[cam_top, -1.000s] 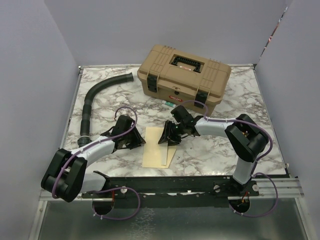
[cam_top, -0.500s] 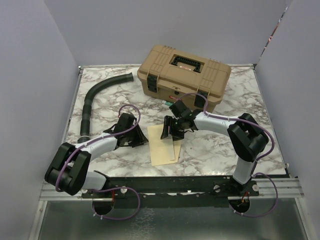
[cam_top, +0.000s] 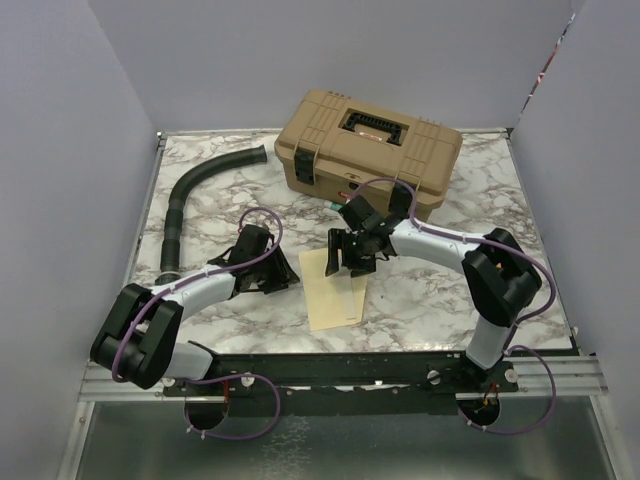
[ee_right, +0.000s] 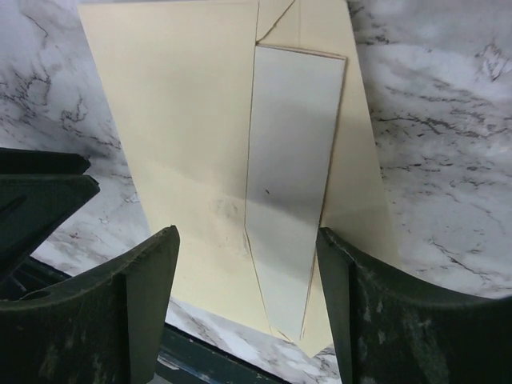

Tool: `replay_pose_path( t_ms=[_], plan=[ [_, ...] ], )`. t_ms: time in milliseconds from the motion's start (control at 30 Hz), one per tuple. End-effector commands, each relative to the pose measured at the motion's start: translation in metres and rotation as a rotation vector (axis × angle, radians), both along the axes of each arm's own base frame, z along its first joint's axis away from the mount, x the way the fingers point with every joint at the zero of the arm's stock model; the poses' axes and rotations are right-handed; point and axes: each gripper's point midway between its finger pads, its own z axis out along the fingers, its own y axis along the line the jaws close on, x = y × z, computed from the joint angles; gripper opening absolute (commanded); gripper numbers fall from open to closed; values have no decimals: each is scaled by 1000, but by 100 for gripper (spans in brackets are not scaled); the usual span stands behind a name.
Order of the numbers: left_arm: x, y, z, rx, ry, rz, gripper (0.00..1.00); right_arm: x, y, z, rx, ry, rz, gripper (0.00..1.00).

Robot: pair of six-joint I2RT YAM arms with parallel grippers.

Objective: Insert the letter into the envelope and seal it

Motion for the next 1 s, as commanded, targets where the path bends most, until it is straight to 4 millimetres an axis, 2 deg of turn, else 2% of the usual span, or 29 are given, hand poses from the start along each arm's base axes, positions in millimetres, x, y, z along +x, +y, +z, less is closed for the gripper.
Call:
replay_pose_path(
  t_ms=[0,100,200,400,500,667,967],
  plan=[
    [-8,9,-9,45,8,-9,44,12,-12,14,-93,-82,33,74],
    [-5,9,-3,39,-18,1,45,16,-21,23,-128,-121,12,71],
    [-5,7,-1,24,-24,7,45,17,-24,30,-115,-150,-25,58],
    [-11,1,-1,-25,0,2,45,-1,-27,6,-96,-67,-51,39],
    [-15,-3,-4,-44,20,-12,45,-5,-30,-5,-110,-38,-77,37],
    [-14,-11,-6,-73,40,-38,42,-4,-26,-13,-85,-35,-85,40],
    [-16,-9,-22,-45,88,-35,33,-5,-20,-27,-73,-8,-76,31]
  ],
)
